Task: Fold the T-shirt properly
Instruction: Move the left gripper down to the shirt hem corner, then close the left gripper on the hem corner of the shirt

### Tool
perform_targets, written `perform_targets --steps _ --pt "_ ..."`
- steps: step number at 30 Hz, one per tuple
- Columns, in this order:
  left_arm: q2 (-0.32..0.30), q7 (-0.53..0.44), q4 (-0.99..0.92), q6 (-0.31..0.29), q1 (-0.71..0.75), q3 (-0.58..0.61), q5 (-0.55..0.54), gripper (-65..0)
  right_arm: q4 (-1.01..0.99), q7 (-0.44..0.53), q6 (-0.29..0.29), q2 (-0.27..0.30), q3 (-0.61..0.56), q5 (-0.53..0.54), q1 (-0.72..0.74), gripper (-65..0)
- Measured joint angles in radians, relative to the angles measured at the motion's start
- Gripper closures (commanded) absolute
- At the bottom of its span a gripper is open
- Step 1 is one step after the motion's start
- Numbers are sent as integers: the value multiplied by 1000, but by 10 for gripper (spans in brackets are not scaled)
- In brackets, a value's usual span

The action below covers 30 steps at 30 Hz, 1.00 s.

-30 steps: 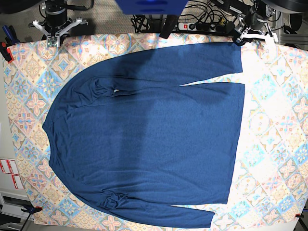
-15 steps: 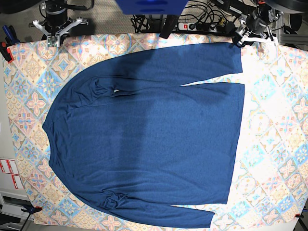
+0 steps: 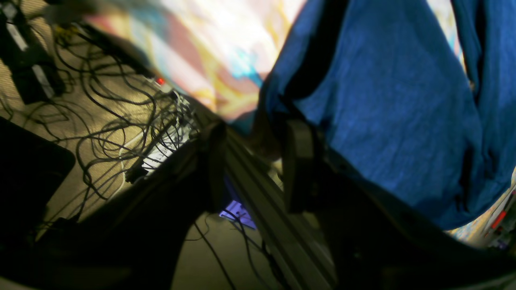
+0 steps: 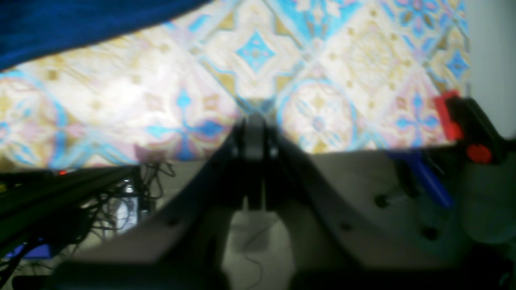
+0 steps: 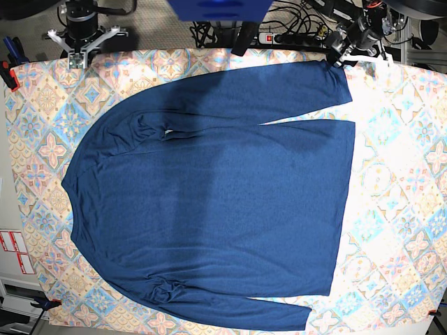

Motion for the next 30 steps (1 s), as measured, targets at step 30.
perform_targets --steps 30 --pt "2 -12 146 -31 110 0 -37 -213 2 0 3 0 0 0 3 0"
